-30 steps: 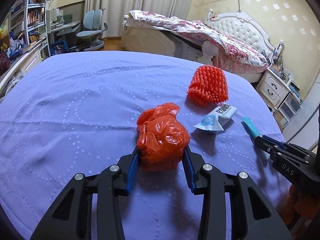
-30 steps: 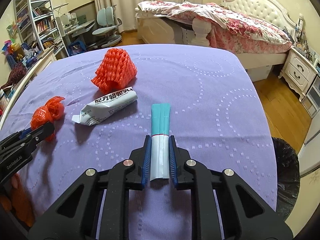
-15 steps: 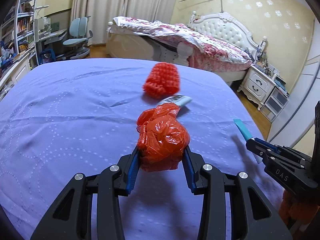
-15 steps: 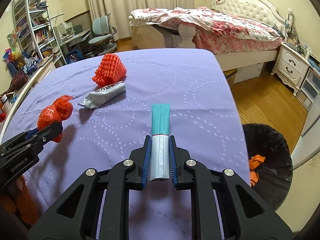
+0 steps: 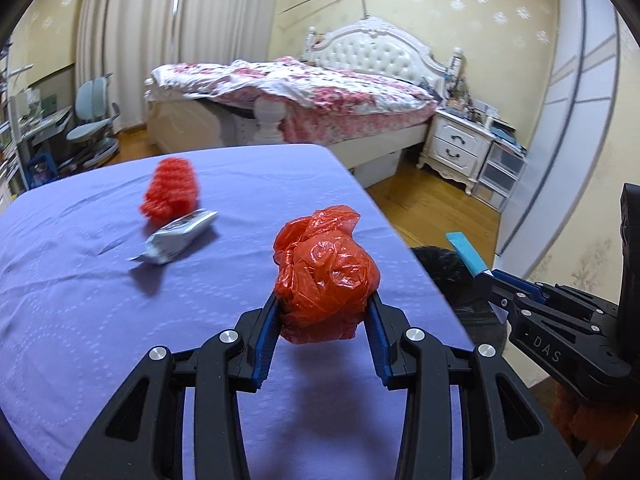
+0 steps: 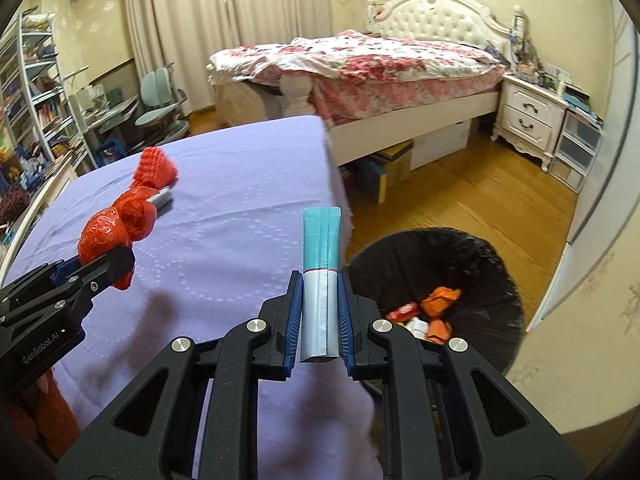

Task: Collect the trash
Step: 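Carry both items over the black bin and open both tools to drop them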

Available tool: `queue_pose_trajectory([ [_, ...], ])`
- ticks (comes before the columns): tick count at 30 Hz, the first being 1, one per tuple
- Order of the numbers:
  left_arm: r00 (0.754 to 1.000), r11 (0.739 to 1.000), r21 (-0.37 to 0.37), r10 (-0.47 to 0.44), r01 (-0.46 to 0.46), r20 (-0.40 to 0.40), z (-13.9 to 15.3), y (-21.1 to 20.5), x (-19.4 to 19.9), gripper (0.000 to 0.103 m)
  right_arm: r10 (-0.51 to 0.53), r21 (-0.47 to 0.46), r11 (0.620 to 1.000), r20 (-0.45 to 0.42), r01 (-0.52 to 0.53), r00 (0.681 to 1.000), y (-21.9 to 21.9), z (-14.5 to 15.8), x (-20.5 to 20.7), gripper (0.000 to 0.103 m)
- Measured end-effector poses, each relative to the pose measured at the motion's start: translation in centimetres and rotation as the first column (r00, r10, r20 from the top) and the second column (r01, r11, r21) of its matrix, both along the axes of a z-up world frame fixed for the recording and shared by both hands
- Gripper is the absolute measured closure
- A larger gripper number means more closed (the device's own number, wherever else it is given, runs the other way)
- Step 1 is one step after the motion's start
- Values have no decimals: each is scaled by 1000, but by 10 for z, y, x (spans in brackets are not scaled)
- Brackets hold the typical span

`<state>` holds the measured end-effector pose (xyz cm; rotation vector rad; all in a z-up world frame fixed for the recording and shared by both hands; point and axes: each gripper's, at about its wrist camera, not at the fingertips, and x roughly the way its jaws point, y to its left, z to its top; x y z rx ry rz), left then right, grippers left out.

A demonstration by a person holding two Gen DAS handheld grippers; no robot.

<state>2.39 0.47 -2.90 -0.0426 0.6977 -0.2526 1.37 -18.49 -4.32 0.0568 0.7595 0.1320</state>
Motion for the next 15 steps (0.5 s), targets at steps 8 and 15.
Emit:
queue_pose_trajectory([
  [8, 994, 994, 23, -108, 108, 12, -1, -62, 16, 63, -108, 4, 994, 11, 108, 994, -49, -4, 2, 86],
  [15, 989, 989, 34, -145, 145, -2, -9, -95, 33, 63, -161, 5, 987, 10, 161, 987, -79, -9, 9, 86],
])
